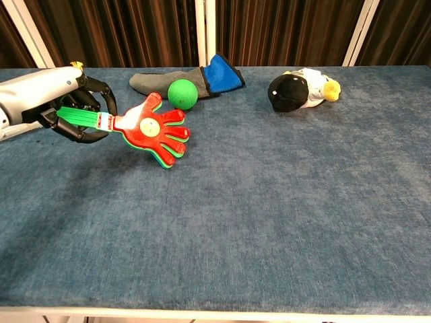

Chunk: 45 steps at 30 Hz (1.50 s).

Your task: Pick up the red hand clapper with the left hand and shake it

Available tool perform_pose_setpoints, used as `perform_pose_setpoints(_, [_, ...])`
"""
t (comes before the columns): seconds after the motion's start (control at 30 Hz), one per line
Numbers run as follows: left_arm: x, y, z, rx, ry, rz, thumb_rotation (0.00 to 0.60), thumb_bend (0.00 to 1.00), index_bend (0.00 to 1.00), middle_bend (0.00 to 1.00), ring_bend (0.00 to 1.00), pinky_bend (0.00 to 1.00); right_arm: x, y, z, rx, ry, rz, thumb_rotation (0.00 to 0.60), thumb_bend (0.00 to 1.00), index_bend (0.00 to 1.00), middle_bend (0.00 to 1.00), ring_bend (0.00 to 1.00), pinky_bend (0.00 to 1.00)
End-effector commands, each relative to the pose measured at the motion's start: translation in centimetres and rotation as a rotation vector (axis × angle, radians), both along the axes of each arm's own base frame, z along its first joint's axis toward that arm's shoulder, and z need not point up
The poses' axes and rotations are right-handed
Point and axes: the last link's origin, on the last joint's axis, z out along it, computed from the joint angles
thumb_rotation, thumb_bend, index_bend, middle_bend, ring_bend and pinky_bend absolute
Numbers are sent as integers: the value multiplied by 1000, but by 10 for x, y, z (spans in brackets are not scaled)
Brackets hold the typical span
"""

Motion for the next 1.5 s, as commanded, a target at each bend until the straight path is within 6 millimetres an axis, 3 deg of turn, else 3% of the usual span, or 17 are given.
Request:
perform_pose_setpoints(0.03, [0,0,1,-2,9,-24,600,322,343,976,1000,1000,0,0,0,0,1,0,600,300,0,0,0,0])
perform_pose_setpoints(0.2, [-1,1,2,-5,2,-57,600,276,168,975,1000,1000,0,1,0,0,2,-1,600,301,0,0,0,0])
perform_pose_setpoints(0.3, [-1,1,2,-3,-3,-68,600,262,114,976,1000,1000,1,1,0,-2,2,0,600,302,0,0,0,0])
perform_pose_setpoints(0.73, [2,2,2,37,-76,-75,600,244,103,1000,1000,1000,-1,2,0,-2,5,-6,600,308,0,0,0,0])
perform_pose_setpoints(0.8, [3,3,4,46,-142,-33,600,244,200,1000,1000,1000,-1,2,-1,-1,6,-8,600,308,0,0,0,0])
perform_pose_setpoints(0.9, [2,5,5,41,-230,29,600,244,507,1000,1000,1000,-1,1,-1,2,8,-9,600,308,0,0,0,0])
perform_pose_setpoints(1.07, [1,10,12,-60,-460,224,600,239,780,1000,1000,1000,1,1,-2,2,11,-7,600,309,0,0,0,0])
perform_pose_setpoints(1.3, [5,13,29,-162,-651,367,600,244,985,1000,1000,1000,0,2,-4,3,15,-15,600,310,0,0,0,0])
perform_pose_setpoints(1.5, [7,12,32,-140,-639,331,600,266,1000,1000,1000,1000,0,2,-5,5,12,-13,600,310,0,0,0,0])
